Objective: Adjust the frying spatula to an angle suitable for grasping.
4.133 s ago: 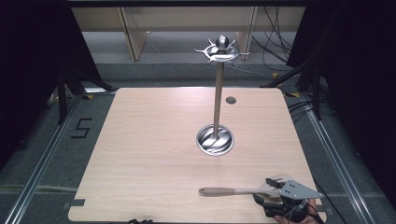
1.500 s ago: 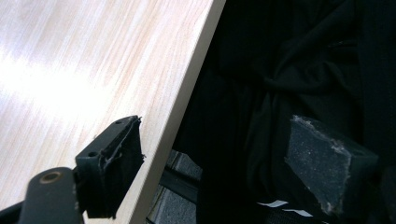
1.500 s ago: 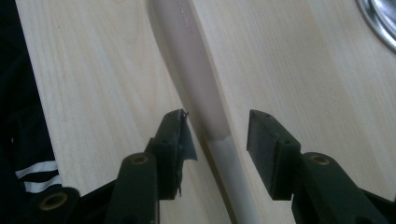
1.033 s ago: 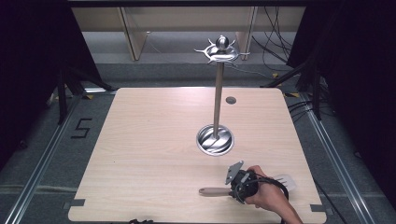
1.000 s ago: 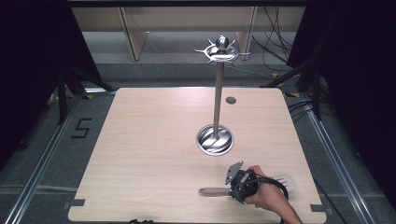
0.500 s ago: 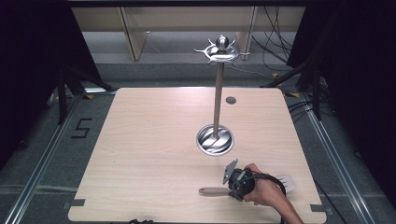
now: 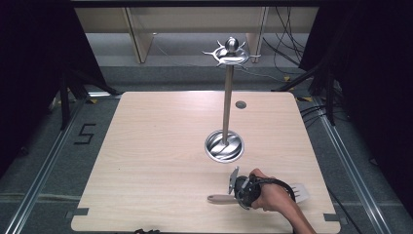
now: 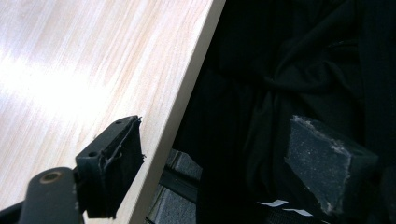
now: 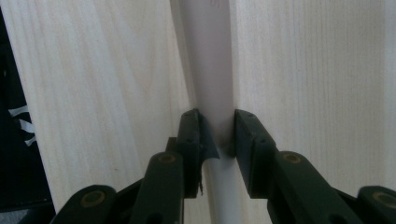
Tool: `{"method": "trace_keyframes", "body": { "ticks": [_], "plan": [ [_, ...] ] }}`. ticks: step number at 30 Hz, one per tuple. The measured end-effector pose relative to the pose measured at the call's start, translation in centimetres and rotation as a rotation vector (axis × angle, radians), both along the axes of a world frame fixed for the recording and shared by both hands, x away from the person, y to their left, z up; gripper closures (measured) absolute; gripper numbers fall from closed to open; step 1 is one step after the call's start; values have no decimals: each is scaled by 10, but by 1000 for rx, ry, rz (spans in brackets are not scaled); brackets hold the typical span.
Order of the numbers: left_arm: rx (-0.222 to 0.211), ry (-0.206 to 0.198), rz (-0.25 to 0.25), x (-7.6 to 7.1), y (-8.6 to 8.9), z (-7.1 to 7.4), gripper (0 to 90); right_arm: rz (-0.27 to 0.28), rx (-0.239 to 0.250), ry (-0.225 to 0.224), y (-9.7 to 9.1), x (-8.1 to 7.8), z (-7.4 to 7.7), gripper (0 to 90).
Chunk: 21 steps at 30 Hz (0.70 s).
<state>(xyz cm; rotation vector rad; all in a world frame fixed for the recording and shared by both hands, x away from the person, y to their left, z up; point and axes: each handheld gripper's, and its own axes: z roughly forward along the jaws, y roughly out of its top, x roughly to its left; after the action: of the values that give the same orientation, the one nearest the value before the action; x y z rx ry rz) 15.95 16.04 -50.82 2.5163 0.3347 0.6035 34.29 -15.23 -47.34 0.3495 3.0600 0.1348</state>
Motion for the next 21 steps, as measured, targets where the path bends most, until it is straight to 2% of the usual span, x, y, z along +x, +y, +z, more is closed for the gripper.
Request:
{"method": "trace_keyframes", "body": {
  "ticks": [1,2,3,4,5,9,10,11,12,14,15,16,17,18,19,20,21],
  "plan": [
    [-1,1,1,0,0,0,177,61,2,-23,1,2,-1,740],
    [-1,1,1,0,0,0,176,21,-13,-22,1,-1,0,743],
    [0,0,0,0,0,0,176,21,-13,-22,1,-1,0,743],
    [1,-1,0,0,0,0,177,73,-3,-23,0,3,-2,748],
    [1,16,-15,1,-1,0,176,56,-6,-35,1,2,-1,753],
    [1,14,-14,1,-1,0,177,43,-3,-30,0,3,0,755],
    [-15,12,-13,0,-1,-1,177,32,19,-64,-3,3,2,755],
    [-15,12,-13,0,-1,-1,177,32,19,-64,-3,3,2,755],
    [-11,11,-16,0,-1,-1,177,60,53,-80,-5,5,3,755],
    [-2,18,-21,0,-1,0,177,30,91,-106,-10,6,10,755],
    [-1,18,-21,0,-1,0,177,-17,103,-111,-13,5,14,755],
    [0,2,-11,0,-2,-1,177,-32,120,-112,-15,5,18,754],
    [-1,5,-13,0,-1,0,177,-24,173,-136,-22,9,23,755],
    [-2,5,-15,0,-1,0,177,-24,173,-136,-22,9,23,755],
    [-3,3,-11,0,-1,0,177,-22,203,-157,-25,10,25,755],
    [-4,5,-12,0,-1,0,177,-101,236,-187,-32,7,31,755],
    [-4,5,-12,0,-1,0,177,-101,236,-187,-32,7,31,755]
  ]
}}
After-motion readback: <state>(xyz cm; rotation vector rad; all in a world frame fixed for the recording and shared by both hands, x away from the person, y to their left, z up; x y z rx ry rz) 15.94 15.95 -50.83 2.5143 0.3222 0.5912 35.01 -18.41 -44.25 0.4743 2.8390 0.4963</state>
